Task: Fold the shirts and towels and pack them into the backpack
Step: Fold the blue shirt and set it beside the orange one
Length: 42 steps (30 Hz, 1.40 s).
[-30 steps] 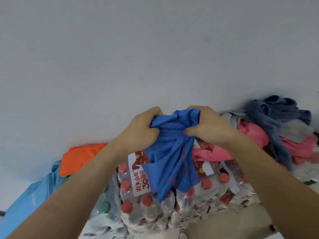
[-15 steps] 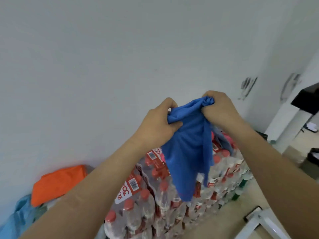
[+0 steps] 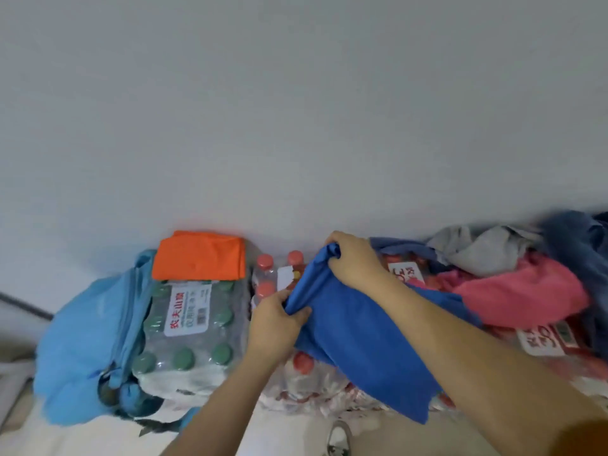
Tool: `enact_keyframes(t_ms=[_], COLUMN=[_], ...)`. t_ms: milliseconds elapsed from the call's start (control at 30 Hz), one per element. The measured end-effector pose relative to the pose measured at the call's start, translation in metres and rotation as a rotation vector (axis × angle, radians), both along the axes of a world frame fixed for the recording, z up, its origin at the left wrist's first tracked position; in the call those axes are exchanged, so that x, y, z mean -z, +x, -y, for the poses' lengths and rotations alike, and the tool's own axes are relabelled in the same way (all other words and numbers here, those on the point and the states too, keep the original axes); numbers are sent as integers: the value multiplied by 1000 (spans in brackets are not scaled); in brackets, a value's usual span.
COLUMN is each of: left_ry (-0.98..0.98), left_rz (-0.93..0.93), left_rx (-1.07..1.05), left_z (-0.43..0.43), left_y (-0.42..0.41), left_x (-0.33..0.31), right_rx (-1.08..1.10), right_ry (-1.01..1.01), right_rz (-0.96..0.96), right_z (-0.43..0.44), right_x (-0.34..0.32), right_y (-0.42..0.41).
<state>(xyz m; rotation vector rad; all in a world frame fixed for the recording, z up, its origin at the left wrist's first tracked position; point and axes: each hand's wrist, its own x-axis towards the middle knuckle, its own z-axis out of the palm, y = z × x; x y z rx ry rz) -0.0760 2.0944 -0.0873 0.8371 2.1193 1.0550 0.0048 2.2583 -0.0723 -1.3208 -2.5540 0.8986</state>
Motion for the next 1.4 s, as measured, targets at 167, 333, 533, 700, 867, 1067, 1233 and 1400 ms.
enact_keyframes(t_ms=[167, 333, 533, 700, 867, 1067, 1233, 1400], left_ry=[-76, -32, -259, -164, -225, -206, -165, -172], left_rz=[-48, -280, -524, -973, -932, -975, -926, -1107], left_rx=[-141, -71, 35, 153, 587, 605, 473, 237], left_z=[8, 2, 30, 18, -36, -38, -41, -46], left_y=[-17, -33, -46, -52, -51, -66, -69, -73], left_x=[5, 3, 19, 14, 11, 26, 28, 23], right_rx=[-162, -313, -332, -301, -272, -177, -152, -61], right_ry=[-91, -189, 56, 5, 30, 214, 260, 478], right_rz=[-57, -38, 221, 454, 317, 380, 315, 282], right_z=[6, 10, -12, -27, -23, -20, -40, -37], right_x=[26, 27, -10, -9, 11, 18, 8, 4], right_y=[-42, -55, 24, 102, 103, 105, 87, 49])
